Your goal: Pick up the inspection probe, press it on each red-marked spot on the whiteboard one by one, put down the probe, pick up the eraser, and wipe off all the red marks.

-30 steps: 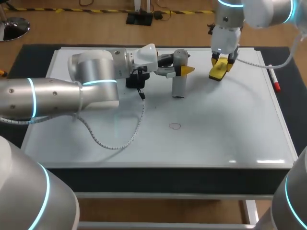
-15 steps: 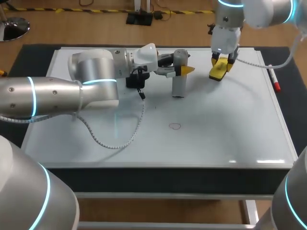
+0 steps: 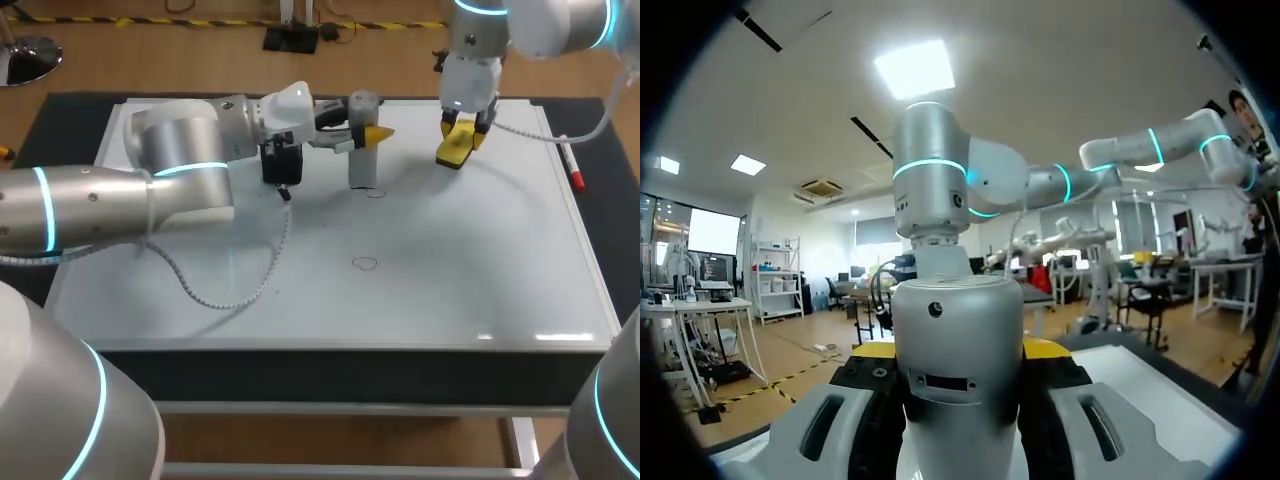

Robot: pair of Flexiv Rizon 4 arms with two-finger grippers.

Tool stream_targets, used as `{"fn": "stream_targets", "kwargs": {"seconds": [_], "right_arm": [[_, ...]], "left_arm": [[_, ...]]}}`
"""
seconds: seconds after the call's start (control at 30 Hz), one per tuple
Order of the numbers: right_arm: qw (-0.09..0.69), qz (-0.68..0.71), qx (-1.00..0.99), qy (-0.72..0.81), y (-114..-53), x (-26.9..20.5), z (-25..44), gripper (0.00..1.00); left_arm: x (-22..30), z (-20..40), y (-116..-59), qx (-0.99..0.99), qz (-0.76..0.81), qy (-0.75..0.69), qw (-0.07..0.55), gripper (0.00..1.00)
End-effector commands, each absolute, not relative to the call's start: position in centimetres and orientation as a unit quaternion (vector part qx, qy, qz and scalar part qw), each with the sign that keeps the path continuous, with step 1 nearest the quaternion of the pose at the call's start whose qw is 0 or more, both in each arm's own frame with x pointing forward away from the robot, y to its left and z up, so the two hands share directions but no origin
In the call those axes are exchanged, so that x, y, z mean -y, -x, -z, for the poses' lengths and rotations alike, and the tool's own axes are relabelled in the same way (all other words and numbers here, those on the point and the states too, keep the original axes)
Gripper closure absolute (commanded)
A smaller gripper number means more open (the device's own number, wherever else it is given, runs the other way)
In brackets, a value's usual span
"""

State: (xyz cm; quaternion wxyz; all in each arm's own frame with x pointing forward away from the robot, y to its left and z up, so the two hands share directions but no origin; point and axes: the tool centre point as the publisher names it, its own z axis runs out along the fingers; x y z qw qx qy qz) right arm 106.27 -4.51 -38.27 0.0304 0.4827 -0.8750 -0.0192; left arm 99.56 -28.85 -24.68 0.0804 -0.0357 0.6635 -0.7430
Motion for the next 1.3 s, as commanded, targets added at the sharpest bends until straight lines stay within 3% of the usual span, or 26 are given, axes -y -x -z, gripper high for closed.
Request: {"fn": "stream_targets", "kwargs": {"seconds": [0.03,0.53,0.87,1.3], "right_arm": [[0.031,0.018,0.874,-0.484,-106.3,4.6,38.2,1.0],[0.031,0.018,0.874,-0.484,-106.3,4.6,38.2,1.0],[0.031,0.018,0.874,-0.484,-106.3,4.6,38.2,1.0],[0.031,0.018,0.874,-0.484,-106.3,4.6,38.2,1.0]], "left_arm": [[25.2,23.2,-96.6,-0.66,0.737,0.072,0.123,1.0],[17.2,22.8,-92.6,-0.655,0.729,0.093,0.177,1.0],[12.1,23.4,-92.7,-0.661,0.729,0.078,0.16,1.0],[9.7,23.8,-93.8,-0.665,0.731,0.064,0.136,1.0]]}}
